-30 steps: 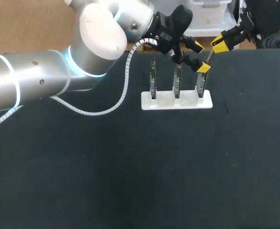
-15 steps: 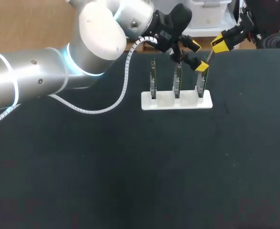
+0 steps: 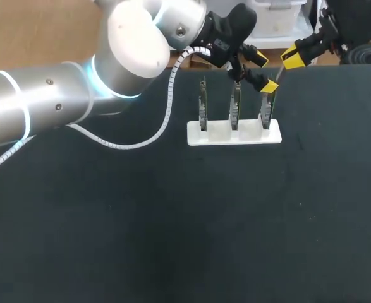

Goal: Pick up the optical module with the left hand, and insert it into the network port with the right hand.

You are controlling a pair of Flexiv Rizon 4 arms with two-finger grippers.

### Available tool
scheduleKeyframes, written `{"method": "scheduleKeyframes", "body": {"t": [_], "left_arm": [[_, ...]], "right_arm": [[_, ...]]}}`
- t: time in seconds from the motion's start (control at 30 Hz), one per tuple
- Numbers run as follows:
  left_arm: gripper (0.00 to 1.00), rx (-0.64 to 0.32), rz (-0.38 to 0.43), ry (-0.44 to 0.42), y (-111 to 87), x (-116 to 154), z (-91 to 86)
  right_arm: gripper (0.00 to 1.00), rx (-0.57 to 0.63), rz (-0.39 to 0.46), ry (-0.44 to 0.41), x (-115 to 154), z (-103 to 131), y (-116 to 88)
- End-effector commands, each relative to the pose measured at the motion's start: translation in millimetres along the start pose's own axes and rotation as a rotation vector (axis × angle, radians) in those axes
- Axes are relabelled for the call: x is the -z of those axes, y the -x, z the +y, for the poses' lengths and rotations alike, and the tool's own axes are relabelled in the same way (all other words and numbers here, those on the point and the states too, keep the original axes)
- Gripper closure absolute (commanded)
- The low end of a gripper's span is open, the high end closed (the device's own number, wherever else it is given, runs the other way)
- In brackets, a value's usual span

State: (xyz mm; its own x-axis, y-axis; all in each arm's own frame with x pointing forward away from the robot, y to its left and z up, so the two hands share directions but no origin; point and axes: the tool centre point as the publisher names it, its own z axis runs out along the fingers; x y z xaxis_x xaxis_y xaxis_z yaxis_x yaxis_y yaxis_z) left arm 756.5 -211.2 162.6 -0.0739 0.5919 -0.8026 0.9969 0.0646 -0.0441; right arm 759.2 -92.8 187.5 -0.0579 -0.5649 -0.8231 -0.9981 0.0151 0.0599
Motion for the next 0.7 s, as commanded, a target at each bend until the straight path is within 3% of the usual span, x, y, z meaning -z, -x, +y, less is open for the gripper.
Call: {"method": "scheduleKeyframes", "body": {"t": [0.03,0.7], "left_arm": [[0.00,0.001,0.004,-0.005,-0.7,0.7,1.8],[0.00,0.017,0.006,-0.003,-7.7,5.2,-3.0]], "right_arm": [[1.00,0.000,0.000,-0.001,-0.5,0.4,0.0],[1.00,0.007,0.004,0.000,-2.9,2.9,2.9]]}}
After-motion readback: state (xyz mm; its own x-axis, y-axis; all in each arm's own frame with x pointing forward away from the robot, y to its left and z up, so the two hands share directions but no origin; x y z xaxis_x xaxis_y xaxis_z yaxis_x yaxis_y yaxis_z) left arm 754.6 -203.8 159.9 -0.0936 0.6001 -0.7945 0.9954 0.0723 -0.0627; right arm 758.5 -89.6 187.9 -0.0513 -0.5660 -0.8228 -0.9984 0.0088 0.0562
